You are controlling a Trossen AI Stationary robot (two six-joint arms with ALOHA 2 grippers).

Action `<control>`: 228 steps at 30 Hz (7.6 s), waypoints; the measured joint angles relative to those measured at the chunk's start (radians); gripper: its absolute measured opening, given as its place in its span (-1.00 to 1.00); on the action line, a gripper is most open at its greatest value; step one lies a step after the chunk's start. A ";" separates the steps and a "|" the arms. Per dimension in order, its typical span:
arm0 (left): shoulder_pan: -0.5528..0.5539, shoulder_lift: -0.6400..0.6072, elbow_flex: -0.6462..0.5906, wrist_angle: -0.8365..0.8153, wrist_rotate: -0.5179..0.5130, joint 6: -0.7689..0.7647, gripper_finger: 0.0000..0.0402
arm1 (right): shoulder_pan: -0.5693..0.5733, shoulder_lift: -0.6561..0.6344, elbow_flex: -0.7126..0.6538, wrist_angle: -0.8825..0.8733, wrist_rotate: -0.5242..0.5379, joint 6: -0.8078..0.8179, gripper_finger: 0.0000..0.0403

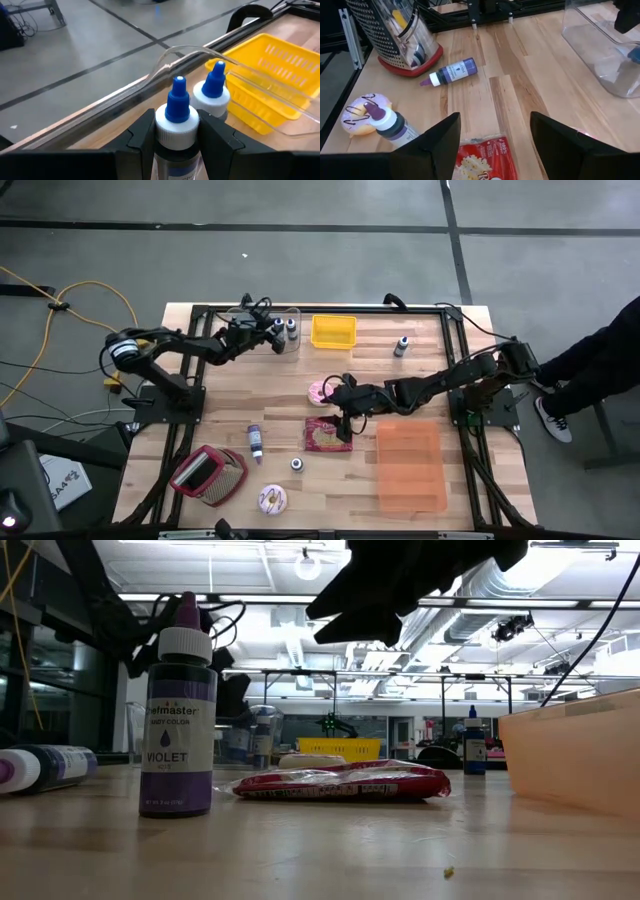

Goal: Pick & Place Food Item
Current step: Put the left blue food coloring bottle into the transparent bin, then put the blue food coloring bottle into the transparent bin

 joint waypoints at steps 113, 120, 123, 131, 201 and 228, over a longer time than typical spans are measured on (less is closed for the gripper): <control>-0.283 -0.244 0.001 -0.128 0.447 -0.021 -0.29 | -0.068 -0.449 -0.517 -0.794 0.462 0.916 0.12; -0.283 -0.244 0.001 -0.125 0.447 -0.021 -0.29 | -0.130 -0.449 -0.572 -0.735 0.521 0.897 0.12; -0.283 -0.244 0.001 -0.125 0.447 -0.014 -0.29 | -0.174 -0.449 -0.590 -0.663 0.525 0.834 0.12; -0.283 -0.244 0.001 -0.126 0.447 -0.012 -0.29 | -0.349 -0.449 -0.604 -0.467 0.427 0.562 0.12; -0.283 -0.244 0.001 -0.121 0.447 0.014 -0.29 | -0.766 -0.225 -0.604 -0.042 0.133 0.150 -0.30; -0.283 -0.244 0.001 -0.121 0.447 0.013 -0.29 | -0.667 -0.344 -0.604 -0.019 0.042 0.136 -0.32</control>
